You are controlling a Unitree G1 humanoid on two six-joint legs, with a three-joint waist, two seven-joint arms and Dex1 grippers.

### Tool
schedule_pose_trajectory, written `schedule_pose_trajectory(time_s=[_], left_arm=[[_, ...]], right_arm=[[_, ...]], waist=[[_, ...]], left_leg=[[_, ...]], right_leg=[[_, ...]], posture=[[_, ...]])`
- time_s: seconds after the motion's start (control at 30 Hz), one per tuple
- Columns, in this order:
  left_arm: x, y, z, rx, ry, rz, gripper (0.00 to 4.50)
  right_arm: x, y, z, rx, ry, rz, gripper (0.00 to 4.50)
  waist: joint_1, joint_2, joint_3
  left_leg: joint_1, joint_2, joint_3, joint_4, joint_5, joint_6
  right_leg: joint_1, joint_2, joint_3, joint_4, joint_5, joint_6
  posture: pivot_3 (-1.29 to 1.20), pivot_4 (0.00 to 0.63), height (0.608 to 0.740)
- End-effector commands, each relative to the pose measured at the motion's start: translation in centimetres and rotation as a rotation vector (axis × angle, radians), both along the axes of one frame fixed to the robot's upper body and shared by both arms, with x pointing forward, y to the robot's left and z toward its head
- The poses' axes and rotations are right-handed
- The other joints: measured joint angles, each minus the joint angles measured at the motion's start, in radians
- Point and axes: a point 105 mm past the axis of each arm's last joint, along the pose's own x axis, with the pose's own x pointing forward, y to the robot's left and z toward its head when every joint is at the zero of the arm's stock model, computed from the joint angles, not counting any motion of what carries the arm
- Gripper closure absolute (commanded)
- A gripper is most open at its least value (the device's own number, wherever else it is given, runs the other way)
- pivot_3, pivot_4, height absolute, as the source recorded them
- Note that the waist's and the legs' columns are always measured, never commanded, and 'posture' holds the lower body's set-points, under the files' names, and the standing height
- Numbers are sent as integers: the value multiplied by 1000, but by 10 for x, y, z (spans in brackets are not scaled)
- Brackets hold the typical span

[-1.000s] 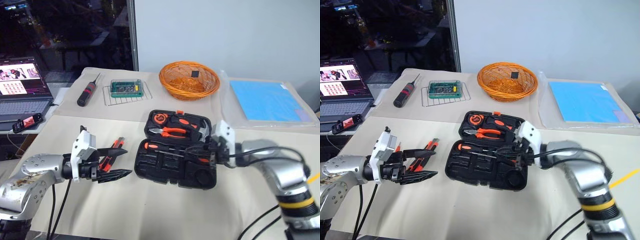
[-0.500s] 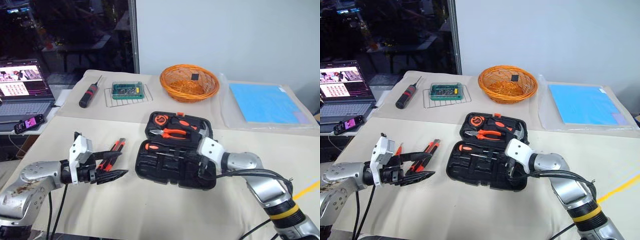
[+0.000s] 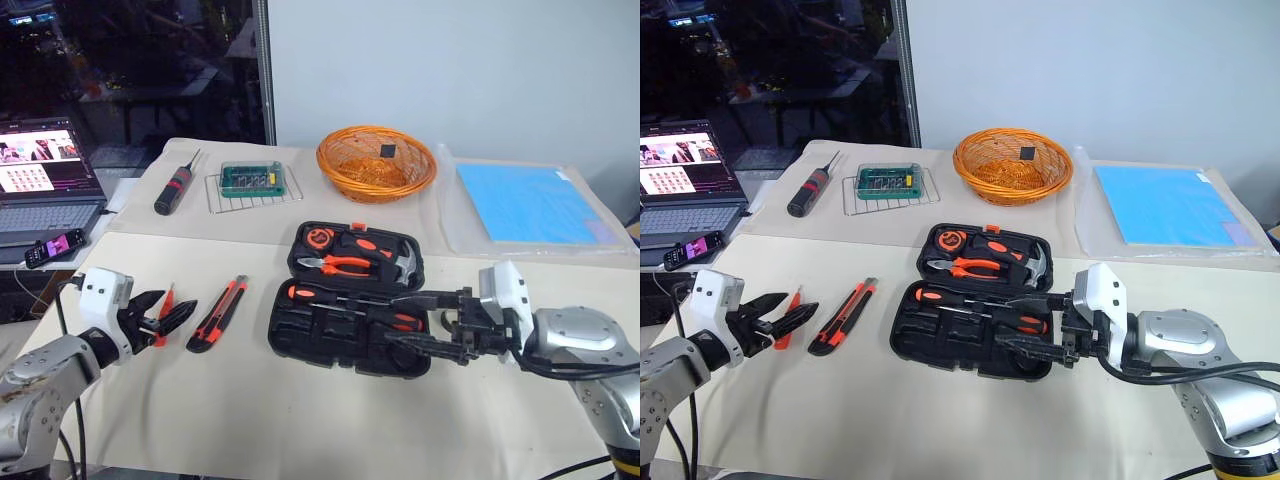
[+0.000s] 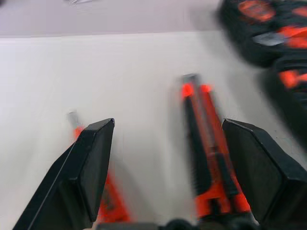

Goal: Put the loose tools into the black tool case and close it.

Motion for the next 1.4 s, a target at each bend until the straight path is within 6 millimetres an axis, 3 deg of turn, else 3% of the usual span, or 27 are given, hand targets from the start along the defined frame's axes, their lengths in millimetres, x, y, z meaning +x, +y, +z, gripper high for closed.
schedule_pose_trajectory(time_s=[0.03,0.2,0.27,0.47,0.57,0.7,0.87,1.03,1.13,1.4], left_arm=[[-8,14,-5,65,59,133,664],[-20,10,-32,69,141,245,664],[-20,4,-40,61,157,267,1066],[-15,-2,-33,24,76,256,3164],[-8,-9,0,16,-96,103,4049],[-6,-41,48,41,-220,-349,4049],[1,-91,60,171,-135,-832,4049],[21,-142,45,283,-93,-1098,4049],[35,-165,28,340,-64,-1181,4049],[48,-179,8,459,2,-1298,4049]], right_arm=[[-3,5,16,18,-65,44,126],[1,7,16,21,-75,46,126],[2,8,17,23,-82,47,0],[3,8,17,27,-86,50,0],[1,9,19,55,-84,41,0],[-5,4,20,110,-74,0,0],[-15,-12,16,92,-76,-109,0],[-35,-30,12,33,-71,-211,0],[-48,-39,12,11,-65,-262,0],[-62,-56,10,-59,-44,-293,0]], waist=[[2,0,0],[6,-1,0],[6,0,0],[9,0,0],[11,0,0],[15,-3,1],[29,1,1],[36,1,3],[28,0,3],[13,0,3]], left_leg=[[0,0,0,0,0,0],[-1,0,0,-1,-1,0],[-2,0,0,-1,-1,0],[2,-1,0,-2,-1,-1],[1,-1,0,-2,-1,-1],[-5,0,0,-2,0,-2],[-11,-2,3,-2,2,-6],[-12,-3,7,0,3,-4],[-11,-2,6,1,5,10],[-10,-1,4,3,4,13]], right_leg=[[-1,0,0,0,0,0],[0,-2,0,-1,0,0],[-1,-5,0,-1,0,0],[0,-8,0,-1,0,0],[-1,-9,0,-1,0,-1],[-8,-9,-1,-1,0,-2],[-13,-8,-4,0,0,-2],[-7,0,-4,-1,2,4],[-6,3,-4,-3,4,9],[-6,6,-1,-1,4,8]], posture=[[0,150,740],[0,150,740],[0,150,740],[0,150,740],[0,150,740],[0,150,740],[0,150,740],[0,150,740],[0,150,740],[0,150,740]])
